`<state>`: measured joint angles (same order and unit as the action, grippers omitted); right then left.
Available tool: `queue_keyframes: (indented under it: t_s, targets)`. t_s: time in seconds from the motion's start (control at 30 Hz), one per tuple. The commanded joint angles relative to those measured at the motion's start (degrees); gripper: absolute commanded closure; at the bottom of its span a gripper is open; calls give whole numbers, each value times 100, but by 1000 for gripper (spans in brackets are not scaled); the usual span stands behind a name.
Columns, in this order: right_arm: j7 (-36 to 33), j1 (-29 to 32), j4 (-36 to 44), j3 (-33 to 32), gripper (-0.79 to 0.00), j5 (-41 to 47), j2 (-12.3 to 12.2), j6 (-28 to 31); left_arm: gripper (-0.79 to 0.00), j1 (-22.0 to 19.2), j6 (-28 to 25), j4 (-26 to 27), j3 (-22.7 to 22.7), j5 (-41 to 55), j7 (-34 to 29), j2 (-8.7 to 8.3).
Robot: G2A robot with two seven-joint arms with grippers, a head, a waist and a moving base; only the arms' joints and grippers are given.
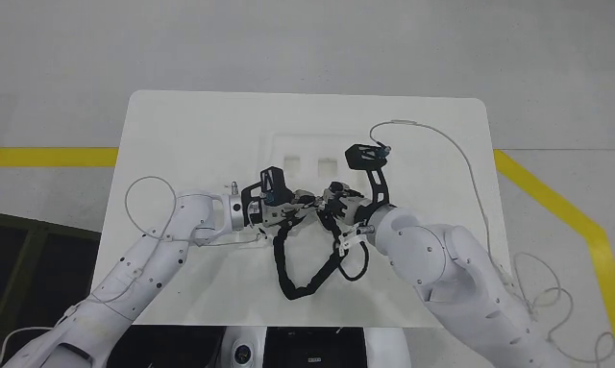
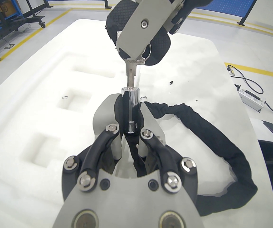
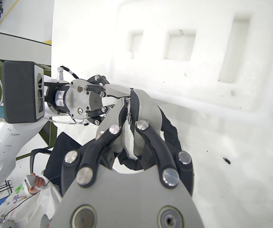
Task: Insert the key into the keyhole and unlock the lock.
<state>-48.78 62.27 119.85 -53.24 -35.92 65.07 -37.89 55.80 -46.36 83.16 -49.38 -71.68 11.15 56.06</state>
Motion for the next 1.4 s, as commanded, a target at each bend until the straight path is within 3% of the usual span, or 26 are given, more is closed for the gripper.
queue_keyframes:
  t_s: [0.0, 0.47, 0.53, 0.77, 0.97, 1.17, 1.37]
  targets:
    - [-6, -9, -22, -2, 0, 25, 13, -52, 0, 11, -8, 6, -15, -8, 3, 6]
    - [-214, -219, -301, 92, -25, 236, 114, -64, 0, 68, -71, 21, -105, -112, 18, 55]
    - [-200, -209, -313, 46, -779, 285, 121, -74, 0, 75, -81, 20, -119, -124, 21, 62]
    - [-138, -37, -142, -305, -785, 523, 94, 185, 0, 94, -142, 8, -175, -137, -2, 79]
    - [-354, 139, -115, -794, -785, 1006, 27, 967, 0, 19, -434, -26, -259, -115, -55, 79]
    - [-885, 217, -523, -1396, -785, 1978, -53, 2362, 0, -240, -1135, -171, -322, -14, -170, 76]
    - [-1773, 129, -1060, -1741, -785, 2839, -140, 4214, 0, -642, -1164, -169, 88, 240, -423, -4]
